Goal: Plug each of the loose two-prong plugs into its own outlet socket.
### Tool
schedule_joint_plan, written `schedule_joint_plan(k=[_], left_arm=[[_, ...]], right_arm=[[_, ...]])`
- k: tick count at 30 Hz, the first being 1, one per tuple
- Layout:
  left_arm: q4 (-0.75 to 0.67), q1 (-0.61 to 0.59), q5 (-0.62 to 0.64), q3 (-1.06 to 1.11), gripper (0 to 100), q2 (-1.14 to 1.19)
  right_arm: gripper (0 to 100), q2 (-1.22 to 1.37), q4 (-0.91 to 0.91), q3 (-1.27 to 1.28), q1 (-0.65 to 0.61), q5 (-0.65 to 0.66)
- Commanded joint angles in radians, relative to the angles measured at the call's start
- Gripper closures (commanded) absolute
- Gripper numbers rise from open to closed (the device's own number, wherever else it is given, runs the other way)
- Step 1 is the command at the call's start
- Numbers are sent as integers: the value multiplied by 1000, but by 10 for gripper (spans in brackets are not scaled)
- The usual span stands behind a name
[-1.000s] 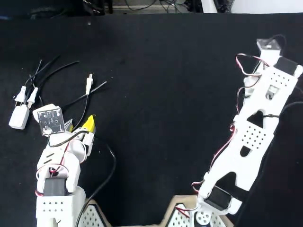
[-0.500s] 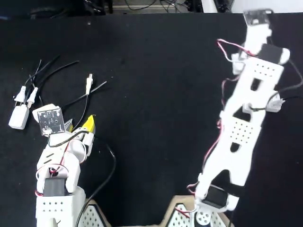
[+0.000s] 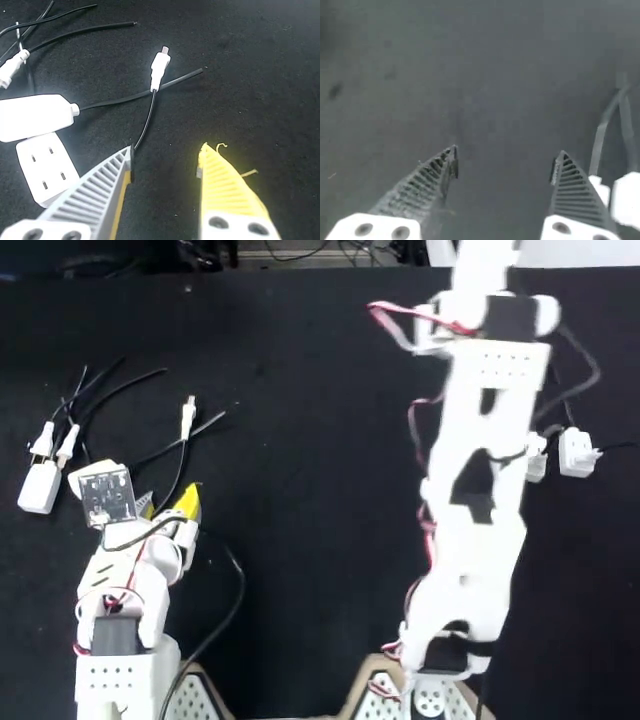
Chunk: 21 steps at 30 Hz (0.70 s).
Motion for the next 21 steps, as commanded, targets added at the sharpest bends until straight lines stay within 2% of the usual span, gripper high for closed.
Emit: schedule_joint_plan(k=[1, 4, 7, 12, 16, 19, 21], left_arm=[[-5, -7, -8, 16, 784, -6], [-5, -7, -8, 16, 784, -6], [-5, -7, -8, 16, 784, -6], [-3, -8, -8, 16, 784, -6], [-3, -8, -8, 21, 784, -6], [-3, -12, -8, 21, 784, -6], [-3, -44, -8, 18, 783, -6]], right_arm=[[720, -268, 25, 398, -123, -41], [720, -386, 6, 641, -176, -43], [717, -493, -91, 888, -213, -43], [716, -650, -376, 1326, -238, -48], [718, -716, -692, 1632, -224, -51], [719, -727, -867, 1793, -230, -52], [719, -731, -913, 1847, -247, -52]])
